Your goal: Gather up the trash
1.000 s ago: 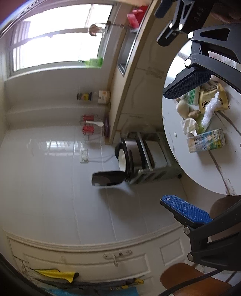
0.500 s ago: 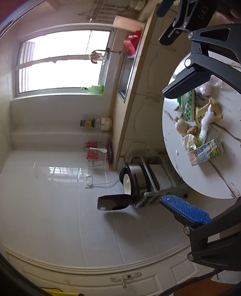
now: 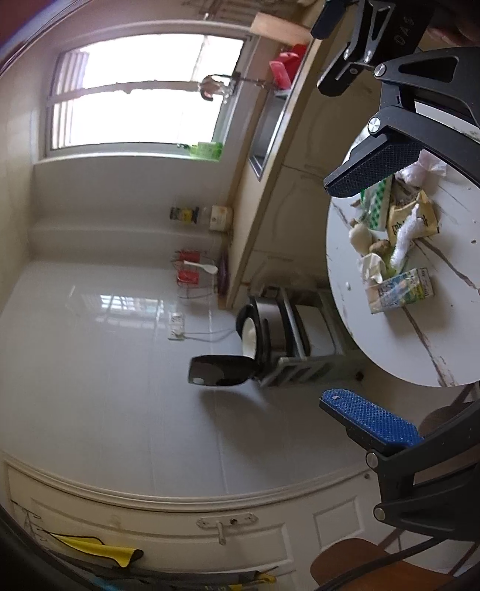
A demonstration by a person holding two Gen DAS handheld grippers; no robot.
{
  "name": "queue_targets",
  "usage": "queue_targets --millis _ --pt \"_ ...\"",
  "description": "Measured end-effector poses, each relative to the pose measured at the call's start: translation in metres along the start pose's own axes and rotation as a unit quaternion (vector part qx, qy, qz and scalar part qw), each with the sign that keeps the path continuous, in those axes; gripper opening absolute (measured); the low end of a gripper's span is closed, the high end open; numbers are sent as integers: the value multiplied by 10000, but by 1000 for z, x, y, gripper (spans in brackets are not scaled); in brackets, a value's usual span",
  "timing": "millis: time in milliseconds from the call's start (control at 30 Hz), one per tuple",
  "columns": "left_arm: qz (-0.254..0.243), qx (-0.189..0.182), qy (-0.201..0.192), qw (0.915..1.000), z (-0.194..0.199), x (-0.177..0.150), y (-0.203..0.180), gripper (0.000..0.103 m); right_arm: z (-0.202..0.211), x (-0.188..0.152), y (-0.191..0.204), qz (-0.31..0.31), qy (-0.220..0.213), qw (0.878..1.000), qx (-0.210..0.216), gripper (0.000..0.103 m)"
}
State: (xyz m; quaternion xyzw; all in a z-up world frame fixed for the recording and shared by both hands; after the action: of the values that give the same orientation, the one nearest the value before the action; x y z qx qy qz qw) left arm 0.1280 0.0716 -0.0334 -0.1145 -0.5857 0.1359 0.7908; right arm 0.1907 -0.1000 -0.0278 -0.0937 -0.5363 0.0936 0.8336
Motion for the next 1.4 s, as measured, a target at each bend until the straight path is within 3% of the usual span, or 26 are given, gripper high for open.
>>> queue_targets --millis 100,233,467,767,1100,1400 --pt "-103 75 45 9999 0 4 -18 102 -9 -6 -2 -33 13 9999 113 103" --pt "-245 142 133 9995 -17 35 -56 102 -24 -13 -11 -158 56 9996 230 103" --pt "-250 253 668 9971 -57 23 -69 102 -65 -45 -32 -374 550 9972 329 103" --pt "-229 407 1394 9891 -89 8 -70 102 -113 -96 -37 -382 1361 9894 328 103" --pt "-127 726 2056 9758 -140 -21 -52 102 -170 -161 -30 -465 2370 9689 541 103" --pt "31 950 2387 9664 -176 -31 -32 102 -200 -171 -11 -384 2612 9606 870 100"
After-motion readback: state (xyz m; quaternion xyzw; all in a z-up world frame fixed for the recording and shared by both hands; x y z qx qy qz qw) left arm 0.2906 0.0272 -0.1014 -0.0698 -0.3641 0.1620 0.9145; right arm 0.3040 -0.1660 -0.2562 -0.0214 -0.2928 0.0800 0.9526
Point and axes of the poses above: each gripper's, at about its wrist camera, not at the fingertips, and z roughly against the way its jaws point, y to its left, x to its top, the point moved 4 cm from there along -z, roughly the way its jaws point, and after that the axes turned 15 degrees about z, right-handed, at the moved point
